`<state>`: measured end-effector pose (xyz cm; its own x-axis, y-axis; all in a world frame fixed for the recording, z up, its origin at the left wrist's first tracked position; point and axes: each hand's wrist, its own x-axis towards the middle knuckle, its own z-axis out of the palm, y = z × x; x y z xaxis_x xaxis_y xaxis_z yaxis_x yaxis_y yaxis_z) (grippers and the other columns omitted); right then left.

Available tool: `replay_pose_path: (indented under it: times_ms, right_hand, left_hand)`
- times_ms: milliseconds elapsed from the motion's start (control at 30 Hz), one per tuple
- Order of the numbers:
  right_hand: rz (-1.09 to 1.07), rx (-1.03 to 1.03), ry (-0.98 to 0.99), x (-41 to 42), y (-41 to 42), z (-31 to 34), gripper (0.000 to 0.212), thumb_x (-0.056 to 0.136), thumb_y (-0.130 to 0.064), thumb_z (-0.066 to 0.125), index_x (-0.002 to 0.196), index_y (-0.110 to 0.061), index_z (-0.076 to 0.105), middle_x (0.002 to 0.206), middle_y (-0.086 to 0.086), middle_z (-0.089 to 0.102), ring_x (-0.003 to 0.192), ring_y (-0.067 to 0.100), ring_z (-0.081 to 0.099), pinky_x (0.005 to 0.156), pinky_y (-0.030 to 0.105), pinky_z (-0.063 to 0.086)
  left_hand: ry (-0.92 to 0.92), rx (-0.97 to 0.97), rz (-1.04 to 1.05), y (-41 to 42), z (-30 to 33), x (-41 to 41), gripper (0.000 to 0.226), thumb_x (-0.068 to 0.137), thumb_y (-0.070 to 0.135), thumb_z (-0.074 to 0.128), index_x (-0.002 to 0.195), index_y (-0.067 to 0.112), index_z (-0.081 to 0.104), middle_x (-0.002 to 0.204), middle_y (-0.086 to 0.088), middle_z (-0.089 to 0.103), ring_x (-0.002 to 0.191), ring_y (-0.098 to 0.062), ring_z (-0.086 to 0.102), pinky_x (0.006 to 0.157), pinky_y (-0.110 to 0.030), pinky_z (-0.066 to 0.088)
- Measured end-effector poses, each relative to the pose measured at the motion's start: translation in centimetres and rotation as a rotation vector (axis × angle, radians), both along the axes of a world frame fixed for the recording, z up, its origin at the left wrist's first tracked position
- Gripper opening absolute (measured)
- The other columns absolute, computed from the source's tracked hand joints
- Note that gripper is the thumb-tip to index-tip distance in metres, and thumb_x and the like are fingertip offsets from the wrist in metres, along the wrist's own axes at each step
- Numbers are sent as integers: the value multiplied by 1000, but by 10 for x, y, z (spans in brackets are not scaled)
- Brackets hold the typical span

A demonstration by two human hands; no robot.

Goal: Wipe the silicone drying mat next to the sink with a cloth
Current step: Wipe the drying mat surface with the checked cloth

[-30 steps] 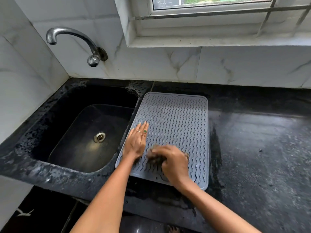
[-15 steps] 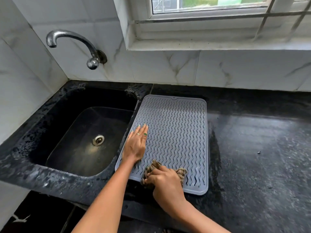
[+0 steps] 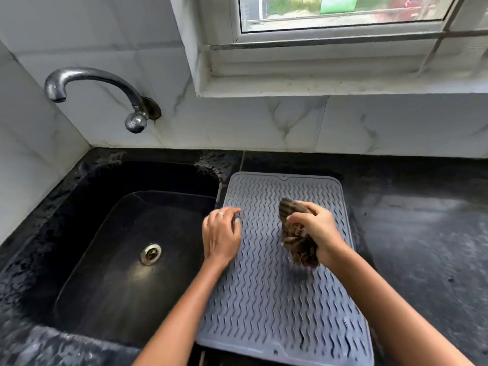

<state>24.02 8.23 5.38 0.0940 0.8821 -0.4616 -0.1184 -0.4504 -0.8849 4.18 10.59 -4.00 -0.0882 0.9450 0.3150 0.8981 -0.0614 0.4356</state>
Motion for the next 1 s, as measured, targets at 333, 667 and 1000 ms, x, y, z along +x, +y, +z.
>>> replay_pose_path:
  times_ms: [333,667,1000]
  right_hand:
    - [245,444,-988,-63,139,-37,52,75,-14,61,126,-15,56,121,13,56,109,32,54,92,37,46]
    - [409,545,-1364,-76,100,-73,39,75,-6,52,111,-13,65,117,4,65,109,28,52,85,42,46]
    - [125,236,-814,-71,27,-39,34,68,-2,49,84,-23,71,71,-4,69,65,20,61,55,25,46]
  left_hand:
    - [279,-363,-385,132,1,-10,51,101,27,26,151,23,16,159,4,19,149,-24,1,118,-41,-7]
    - [323,-266,-317,129,-5,-12,52,99,27,24,150,34,16,157,13,23,149,-20,-1,113,-47,-21]
    - [424,-278,-292,128,-5,-8,50,100,35,19,150,36,12,158,15,18,149,-23,3,109,-53,-24]
